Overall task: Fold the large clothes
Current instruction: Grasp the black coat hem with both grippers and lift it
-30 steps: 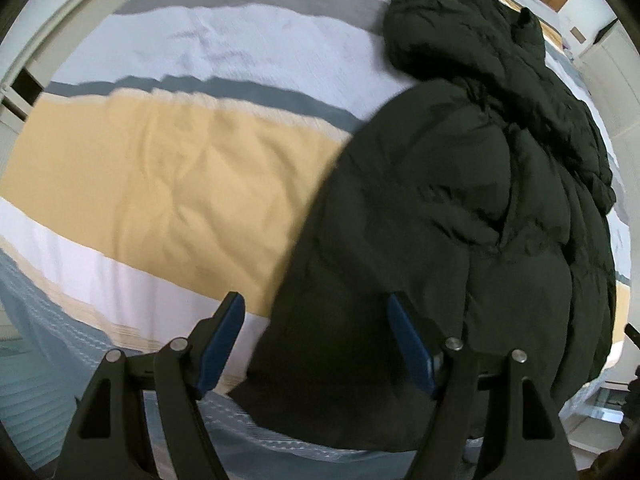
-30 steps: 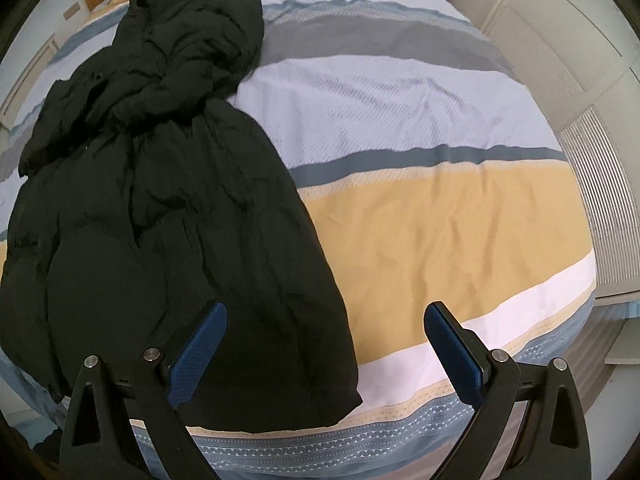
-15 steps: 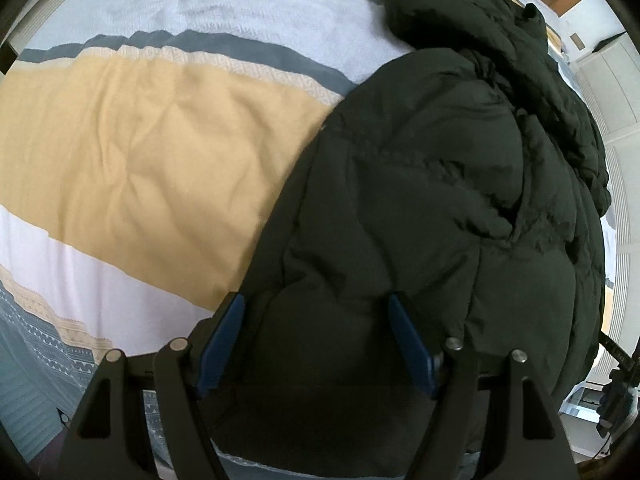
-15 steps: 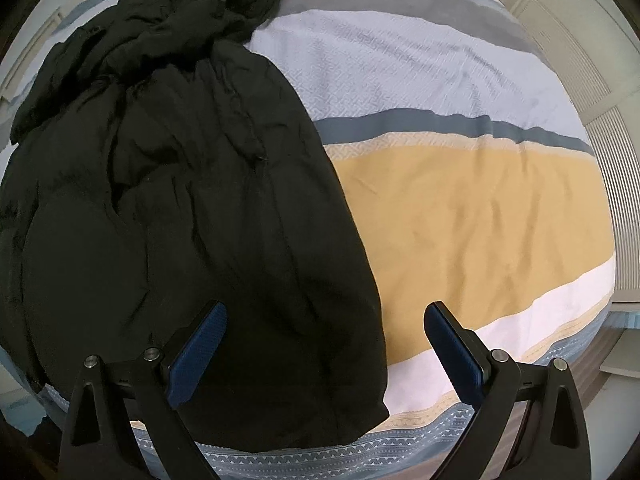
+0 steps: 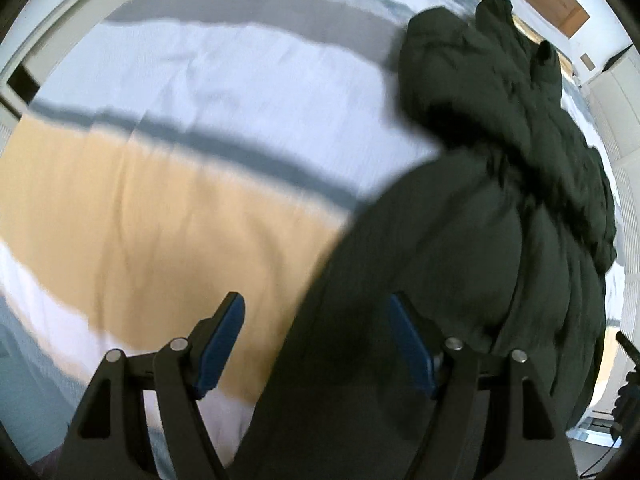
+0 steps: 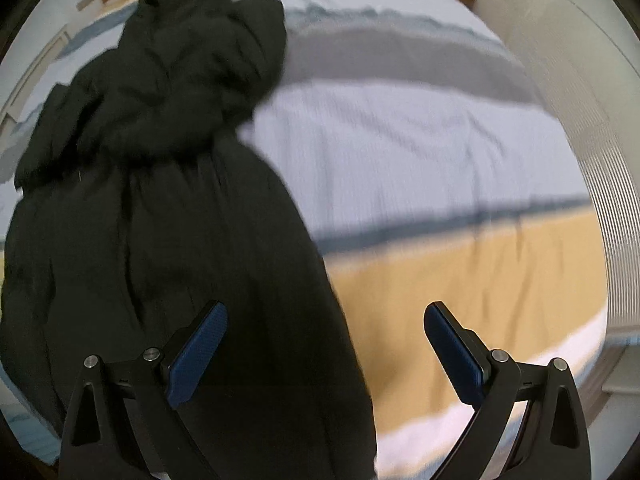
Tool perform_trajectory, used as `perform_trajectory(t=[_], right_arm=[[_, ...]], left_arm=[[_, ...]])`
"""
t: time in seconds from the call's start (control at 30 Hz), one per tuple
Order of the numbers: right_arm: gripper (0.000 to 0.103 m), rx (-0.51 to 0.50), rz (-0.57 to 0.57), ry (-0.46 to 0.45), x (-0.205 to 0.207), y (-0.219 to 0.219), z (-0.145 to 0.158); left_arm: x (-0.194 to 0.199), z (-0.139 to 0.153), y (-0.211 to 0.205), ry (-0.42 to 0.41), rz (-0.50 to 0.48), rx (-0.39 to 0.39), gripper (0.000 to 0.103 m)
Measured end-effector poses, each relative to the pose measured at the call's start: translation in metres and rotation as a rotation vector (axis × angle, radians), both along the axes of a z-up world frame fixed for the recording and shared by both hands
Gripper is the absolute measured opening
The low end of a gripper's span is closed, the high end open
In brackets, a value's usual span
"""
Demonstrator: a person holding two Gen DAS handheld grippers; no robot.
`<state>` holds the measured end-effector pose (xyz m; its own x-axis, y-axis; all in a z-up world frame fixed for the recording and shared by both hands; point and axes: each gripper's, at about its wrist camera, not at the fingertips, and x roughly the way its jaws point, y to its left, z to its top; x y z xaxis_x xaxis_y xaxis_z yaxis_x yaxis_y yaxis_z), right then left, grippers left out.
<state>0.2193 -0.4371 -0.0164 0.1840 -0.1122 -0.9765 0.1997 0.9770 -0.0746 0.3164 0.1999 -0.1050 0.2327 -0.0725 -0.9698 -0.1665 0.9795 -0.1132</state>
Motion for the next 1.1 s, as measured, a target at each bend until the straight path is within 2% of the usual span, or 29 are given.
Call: perform_trajectory(t=[0.23, 0.3, 0.57, 0.7, 0.83, 1.0, 1.1], right_arm=[[0.098, 0.008, 0.124, -0.132, 0.126, 0.006, 0.009], [0.098, 0.020, 0.153, -0.172, 0.165, 0.009, 0.012], [0.098, 0.081, 0.263, -0.313, 0.350, 0.033, 0.006], [0.098, 0.137, 0.262, -0.384, 0.433, 0.043, -0.001], [0.098, 0.187, 0.230, -0.425, 0.490, 0.048, -0.009], [0.098, 0.266, 0.181, -0.469, 0.538, 0.051, -0.021], [0.098, 0.312, 0.141, -0.483, 0.555, 0.054, -0.028]], left_arm=[[0.127, 0.027, -0.046, -0.131, -0.074, -0.024, 0.073], [0.175, 0.037, -0.063, -0.181, -0.109, -0.042, 0.073], [0.349, 0.046, -0.136, -0.302, -0.234, -0.107, 0.073], [0.425, 0.037, -0.167, -0.336, -0.245, -0.171, 0.073], [0.479, 0.014, -0.194, -0.338, -0.231, -0.255, 0.073], [0.530, -0.021, -0.215, -0.315, -0.161, -0.371, 0.073], [0.546, -0.037, -0.225, -0.298, -0.138, -0.400, 0.073]])
